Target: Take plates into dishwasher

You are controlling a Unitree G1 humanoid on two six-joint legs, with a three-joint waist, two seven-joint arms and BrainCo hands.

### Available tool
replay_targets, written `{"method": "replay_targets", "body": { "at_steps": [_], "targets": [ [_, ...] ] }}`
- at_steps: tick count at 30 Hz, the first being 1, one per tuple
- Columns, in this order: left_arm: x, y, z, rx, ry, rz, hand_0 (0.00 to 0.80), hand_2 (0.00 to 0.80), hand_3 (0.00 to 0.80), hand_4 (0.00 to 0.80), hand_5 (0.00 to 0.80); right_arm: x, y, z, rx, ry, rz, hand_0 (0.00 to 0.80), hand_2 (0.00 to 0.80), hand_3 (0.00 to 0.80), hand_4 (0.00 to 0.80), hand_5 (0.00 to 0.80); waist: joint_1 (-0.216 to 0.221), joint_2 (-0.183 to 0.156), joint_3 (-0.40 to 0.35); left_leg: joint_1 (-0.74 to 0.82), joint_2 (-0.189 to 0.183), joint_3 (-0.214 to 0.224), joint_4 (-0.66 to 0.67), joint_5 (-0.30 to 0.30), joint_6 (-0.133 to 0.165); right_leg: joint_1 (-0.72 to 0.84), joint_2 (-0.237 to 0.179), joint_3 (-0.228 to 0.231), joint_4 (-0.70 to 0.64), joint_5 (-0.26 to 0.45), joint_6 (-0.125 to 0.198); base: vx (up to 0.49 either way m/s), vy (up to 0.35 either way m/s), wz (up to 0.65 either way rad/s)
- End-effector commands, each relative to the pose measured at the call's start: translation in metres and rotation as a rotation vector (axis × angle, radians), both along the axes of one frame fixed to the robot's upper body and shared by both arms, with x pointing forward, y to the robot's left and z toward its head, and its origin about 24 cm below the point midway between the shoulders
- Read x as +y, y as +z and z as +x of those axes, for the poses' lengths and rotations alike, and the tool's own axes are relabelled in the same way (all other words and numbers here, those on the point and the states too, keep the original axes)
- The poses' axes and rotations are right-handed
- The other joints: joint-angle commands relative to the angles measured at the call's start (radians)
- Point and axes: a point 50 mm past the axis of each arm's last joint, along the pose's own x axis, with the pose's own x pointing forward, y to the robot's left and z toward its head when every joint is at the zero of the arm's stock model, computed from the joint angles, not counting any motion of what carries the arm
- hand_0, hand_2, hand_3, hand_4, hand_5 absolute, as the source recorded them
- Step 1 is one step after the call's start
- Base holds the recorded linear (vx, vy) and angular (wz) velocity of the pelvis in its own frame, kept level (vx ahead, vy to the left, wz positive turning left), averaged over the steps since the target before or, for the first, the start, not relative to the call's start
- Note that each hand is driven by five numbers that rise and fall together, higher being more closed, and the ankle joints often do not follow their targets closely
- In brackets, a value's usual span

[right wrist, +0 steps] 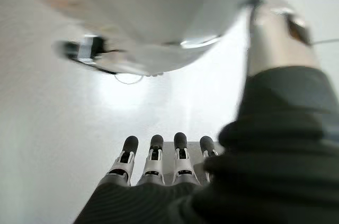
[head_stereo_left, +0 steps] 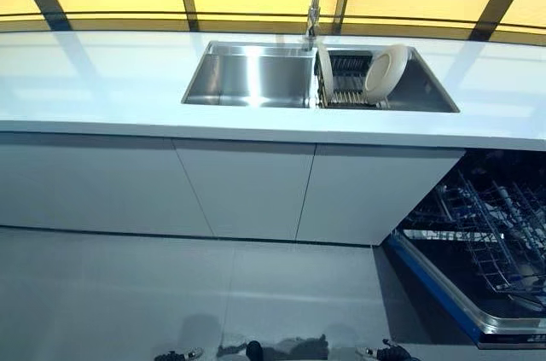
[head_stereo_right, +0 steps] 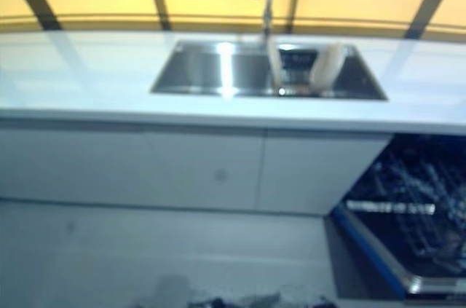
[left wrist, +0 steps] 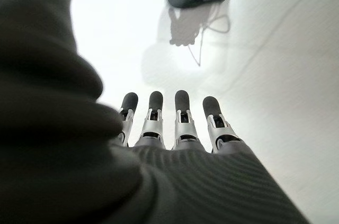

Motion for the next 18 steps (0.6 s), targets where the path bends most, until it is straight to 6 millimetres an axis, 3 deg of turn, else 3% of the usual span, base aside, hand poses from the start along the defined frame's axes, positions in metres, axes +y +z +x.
{"method": "replay_targets", "body": {
  "at_steps": [1,2,4,5,6,7,8,10,13,18],
  "targets": [
    [0.012,0.005,0.006,0.002,0.020,0.024,0.000,0.000,0.000,0.000,0.000,-0.028,0.008,0.000,-0.027,-0.035,-0.057,0.000,0.000,0.000,0.000,0.000,-0.027,-0.002,0.032,-0.017,-0.016,-0.089,0.129,-0.116,-0.011,0.030,-0.010,0.010,-0.507,0.370,0.032,0.439,-0.310,0.09],
    [0.012,0.005,0.006,0.010,0.020,0.017,0.000,0.000,0.000,0.000,0.000,-0.031,0.009,0.000,-0.027,-0.044,-0.062,0.000,0.000,0.000,0.000,0.000,-0.047,0.007,0.035,0.006,-0.016,-0.125,0.153,-0.144,-0.011,-0.006,0.010,0.062,-0.637,0.400,0.050,0.420,-0.254,0.20],
    [0.012,0.004,0.003,0.014,0.008,0.010,0.000,0.000,0.000,0.000,0.000,-0.033,0.011,0.005,-0.031,-0.047,-0.069,0.000,0.000,0.000,0.000,0.000,-0.056,-0.007,0.036,0.013,-0.036,-0.165,0.240,-0.215,0.008,-0.024,0.007,0.108,-0.538,0.384,0.028,0.302,-0.204,0.33],
    [0.012,0.003,-0.001,0.030,-0.033,0.007,0.000,0.000,0.000,0.000,0.000,-0.032,0.010,0.006,-0.024,-0.053,-0.073,0.000,0.000,0.000,0.000,0.000,-0.059,-0.022,0.032,0.003,-0.031,-0.142,0.290,-0.258,0.023,0.002,0.008,0.104,-0.498,0.353,0.026,0.260,-0.226,0.59],
    [0.011,0.002,-0.006,0.042,-0.053,0.004,0.000,0.000,0.000,0.000,0.000,-0.030,0.009,0.003,0.000,-0.054,-0.077,0.000,0.000,0.000,0.000,0.000,-0.069,-0.033,0.027,0.006,-0.012,-0.114,0.331,-0.288,0.021,0.015,0.011,0.118,-0.458,0.336,0.026,0.245,-0.195,0.69],
    [0.009,0.001,-0.007,0.037,-0.019,-0.003,0.000,0.000,0.000,0.000,0.000,-0.028,0.008,0.002,0.027,-0.025,-0.088,0.000,0.000,0.000,0.000,0.000,-0.077,-0.034,0.022,0.035,0.004,-0.115,0.335,-0.301,0.011,-0.002,0.026,0.128,-0.398,0.329,0.020,0.207,-0.179,0.66],
    [0.007,0.001,-0.005,0.029,-0.001,-0.017,0.000,0.000,0.000,0.000,0.000,-0.027,0.007,-0.003,0.032,-0.029,-0.096,0.000,0.000,0.000,0.000,0.000,-0.075,-0.036,0.024,0.034,0.018,-0.115,0.343,-0.302,0.008,0.005,0.032,0.119,-0.366,0.291,0.015,0.156,-0.150,0.67],
    [0.000,-0.001,-0.006,0.044,-0.009,-0.058,0.000,0.000,0.000,0.000,0.000,-0.029,0.007,-0.002,0.014,-0.037,-0.089,0.000,0.000,0.000,0.000,0.000,-0.065,-0.044,0.028,0.064,0.038,-0.108,0.319,-0.285,-0.007,0.046,0.018,0.077,-0.393,0.290,0.012,0.165,-0.140,0.49],
    [-0.009,-0.006,-0.015,0.045,0.019,-0.073,0.000,0.000,0.000,0.000,0.000,-0.026,0.011,0.015,-0.054,-0.024,-0.062,0.000,0.000,0.000,0.000,0.000,-0.051,-0.037,0.017,0.083,0.037,-0.131,0.238,-0.243,-0.026,0.074,0.026,0.067,-0.431,0.283,0.018,0.094,-0.068,0.19],
    [-0.007,-0.007,-0.026,0.079,0.009,-0.056,0.000,0.000,0.000,0.000,0.000,-0.016,0.011,0.024,-0.092,-0.020,-0.025,0.000,0.000,0.000,0.000,0.000,-0.054,-0.018,0.008,0.111,0.065,-0.111,0.149,-0.206,-0.046,0.066,0.011,0.031,-0.409,0.262,0.030,0.084,0.003,0.10]
  ]
}}
